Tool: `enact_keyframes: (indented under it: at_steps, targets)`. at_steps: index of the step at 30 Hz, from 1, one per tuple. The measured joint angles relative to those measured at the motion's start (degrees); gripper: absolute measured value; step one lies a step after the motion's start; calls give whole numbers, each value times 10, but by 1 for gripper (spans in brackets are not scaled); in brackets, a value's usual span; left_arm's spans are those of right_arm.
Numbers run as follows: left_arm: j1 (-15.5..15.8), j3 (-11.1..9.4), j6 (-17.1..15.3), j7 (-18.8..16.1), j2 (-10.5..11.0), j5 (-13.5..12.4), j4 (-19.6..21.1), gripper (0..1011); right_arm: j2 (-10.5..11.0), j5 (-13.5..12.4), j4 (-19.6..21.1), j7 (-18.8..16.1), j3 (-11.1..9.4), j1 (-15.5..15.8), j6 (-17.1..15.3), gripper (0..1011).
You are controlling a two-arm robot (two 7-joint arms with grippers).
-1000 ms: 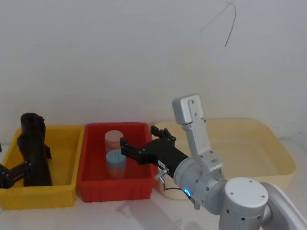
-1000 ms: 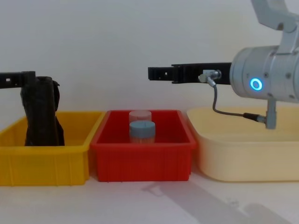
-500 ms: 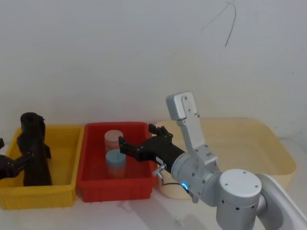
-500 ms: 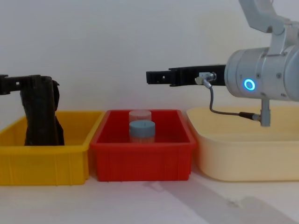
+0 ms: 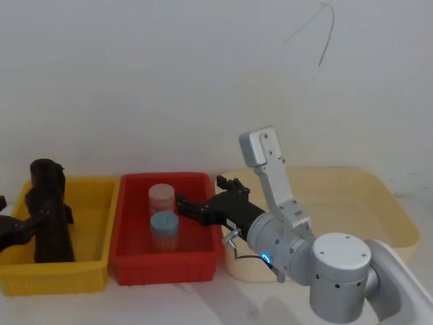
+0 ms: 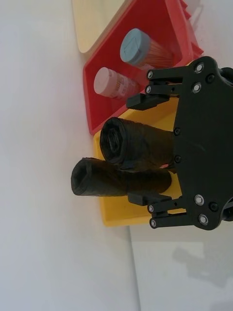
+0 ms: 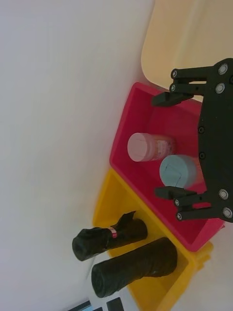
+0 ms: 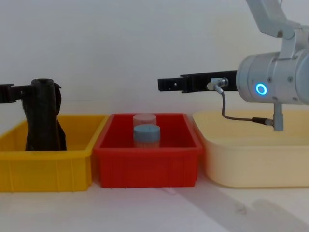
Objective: Pick up the garbage bag with the one hand and transfer it to the other hand.
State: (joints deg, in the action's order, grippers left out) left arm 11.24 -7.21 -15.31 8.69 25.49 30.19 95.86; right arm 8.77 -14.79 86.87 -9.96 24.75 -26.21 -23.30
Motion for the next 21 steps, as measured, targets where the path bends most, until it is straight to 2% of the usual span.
enact_keyframes:
  at_steps: [21]
  targets:
    - [71, -33, -26, 23, -18, -20, -80, 1000, -4, 3, -22, -11, -11, -7, -19, 1000]
